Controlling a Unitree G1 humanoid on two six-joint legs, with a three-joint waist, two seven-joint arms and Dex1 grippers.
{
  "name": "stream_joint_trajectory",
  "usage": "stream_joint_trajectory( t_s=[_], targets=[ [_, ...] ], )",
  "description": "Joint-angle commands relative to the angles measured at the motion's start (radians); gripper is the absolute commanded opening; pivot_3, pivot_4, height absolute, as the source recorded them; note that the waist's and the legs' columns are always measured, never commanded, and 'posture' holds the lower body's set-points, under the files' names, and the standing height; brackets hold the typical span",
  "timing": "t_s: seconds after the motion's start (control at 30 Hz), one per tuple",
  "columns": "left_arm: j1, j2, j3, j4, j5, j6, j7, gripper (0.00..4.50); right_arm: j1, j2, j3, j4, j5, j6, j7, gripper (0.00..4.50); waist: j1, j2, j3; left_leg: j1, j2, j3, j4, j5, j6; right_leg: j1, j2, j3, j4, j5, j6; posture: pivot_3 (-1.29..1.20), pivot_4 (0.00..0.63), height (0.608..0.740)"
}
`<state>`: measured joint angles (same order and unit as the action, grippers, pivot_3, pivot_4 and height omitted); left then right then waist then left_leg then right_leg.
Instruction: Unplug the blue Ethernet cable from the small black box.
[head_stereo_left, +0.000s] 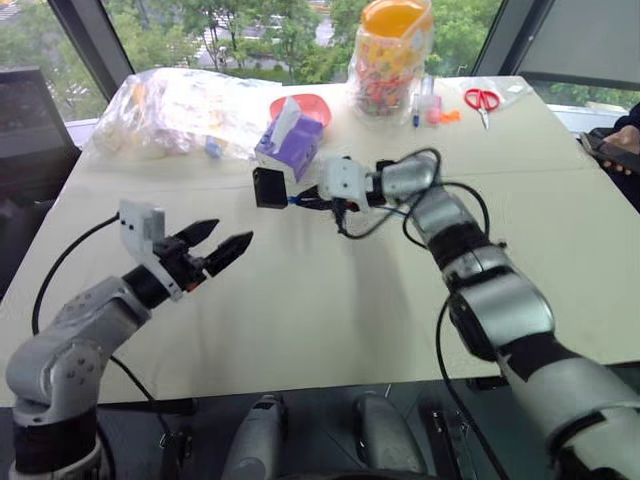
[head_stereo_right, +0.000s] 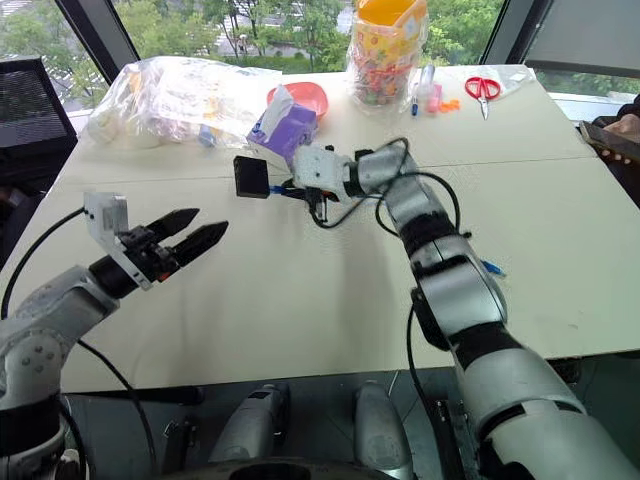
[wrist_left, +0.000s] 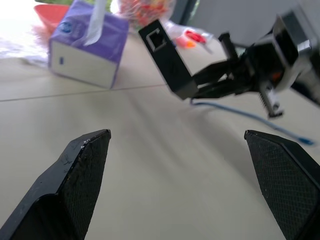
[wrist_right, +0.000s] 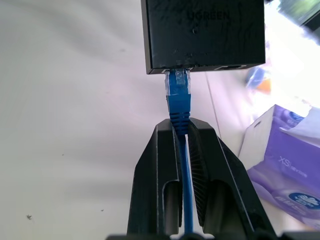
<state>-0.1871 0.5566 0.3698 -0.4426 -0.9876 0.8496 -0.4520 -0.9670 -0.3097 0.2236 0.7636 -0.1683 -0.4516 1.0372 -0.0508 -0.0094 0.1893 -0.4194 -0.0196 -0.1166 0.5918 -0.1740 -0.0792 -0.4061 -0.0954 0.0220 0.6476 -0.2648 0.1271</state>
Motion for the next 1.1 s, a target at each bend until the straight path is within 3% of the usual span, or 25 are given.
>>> stream_joint_trajectory(
  t_s=[0.03, 0.13, 0.3, 0.67, 0.77, 1.03, 1.1],
  targets=[
    [-0.077, 0.036, -0.003, 0.041, -0.067, 0.037, -0.039, 4.5, 0.154, -0.04, -0.031, -0.314, -0.068, -0.038, -0.184, 0.09, 0.005, 0.0, 0.0, 0.0, 0.0, 0.0, 0.0, 0.0, 0.0, -0.001, 0.0, 0.0, 0.0, 0.0, 0.0, 0.0, 0.15, 0.726],
    [-0.136, 0.062, -0.038, 0.08, -0.064, 0.058, -0.07, 4.5, 0.297, -0.064, -0.029, -0.529, -0.172, -0.02, -0.32, 0.09, 0.004, 0.0, 0.0, 0.0, 0.0, 0.001, 0.0, 0.0, 0.0, -0.002, 0.0, 0.001, 0.001, 0.0, 0.0, 0.0, 0.15, 0.726],
    [-0.177, 0.083, -0.09, 0.105, -0.054, 0.079, -0.11, 4.5, 0.381, -0.089, 0.004, -0.683, -0.31, -0.029, -0.456, 0.09, 0.007, 0.0, 0.0, 0.001, 0.0, 0.001, 0.0, 0.001, -0.002, -0.001, 0.0, 0.002, 0.001, -0.002, -0.004, 0.0, 0.15, 0.726],
    [-0.218, 0.088, -0.162, 0.122, -0.034, 0.081, -0.179, 4.5, 0.397, -0.11, 0.065, -0.731, -0.344, -0.008, -0.505, 0.09, 0.009, -0.002, 0.001, 0.001, 0.0, 0.001, 0.001, 0.001, -0.002, 0.0, 0.0, 0.002, 0.0, -0.002, -0.005, 0.0, 0.15, 0.726],
    [-0.222, 0.081, -0.178, 0.128, -0.012, 0.072, -0.185, 3.65, 0.405, -0.116, 0.07, -0.745, -0.337, -0.006, -0.501, 0.0, 0.009, -0.002, 0.001, 0.001, 0.0, 0.001, 0.001, 0.001, -0.002, 0.0, 0.0, 0.002, 0.0, -0.002, -0.005, 0.0, 0.15, 0.726],
    [-0.212, 0.089, -0.217, 0.153, 0.076, 0.039, -0.23, 0.57, 0.396, -0.122, 0.073, -0.754, -0.31, 0.019, -0.49, 0.0, 0.009, -0.002, 0.001, 0.001, 0.0, 0.001, 0.001, 0.001, -0.002, 0.0, 0.0, 0.002, 0.0, -0.002, -0.005, 0.0, 0.15, 0.726],
    [-0.204, 0.092, -0.222, 0.165, 0.099, 0.026, -0.246, 0.49, 0.386, -0.127, 0.068, -0.745, -0.291, 0.022, -0.482, 0.0, 0.009, -0.002, 0.001, 0.001, 0.0, 0.001, 0.001, 0.001, -0.002, 0.0, 0.0, 0.002, 0.0, -0.002, -0.005, 0.0, 0.15, 0.726]
  ],
)
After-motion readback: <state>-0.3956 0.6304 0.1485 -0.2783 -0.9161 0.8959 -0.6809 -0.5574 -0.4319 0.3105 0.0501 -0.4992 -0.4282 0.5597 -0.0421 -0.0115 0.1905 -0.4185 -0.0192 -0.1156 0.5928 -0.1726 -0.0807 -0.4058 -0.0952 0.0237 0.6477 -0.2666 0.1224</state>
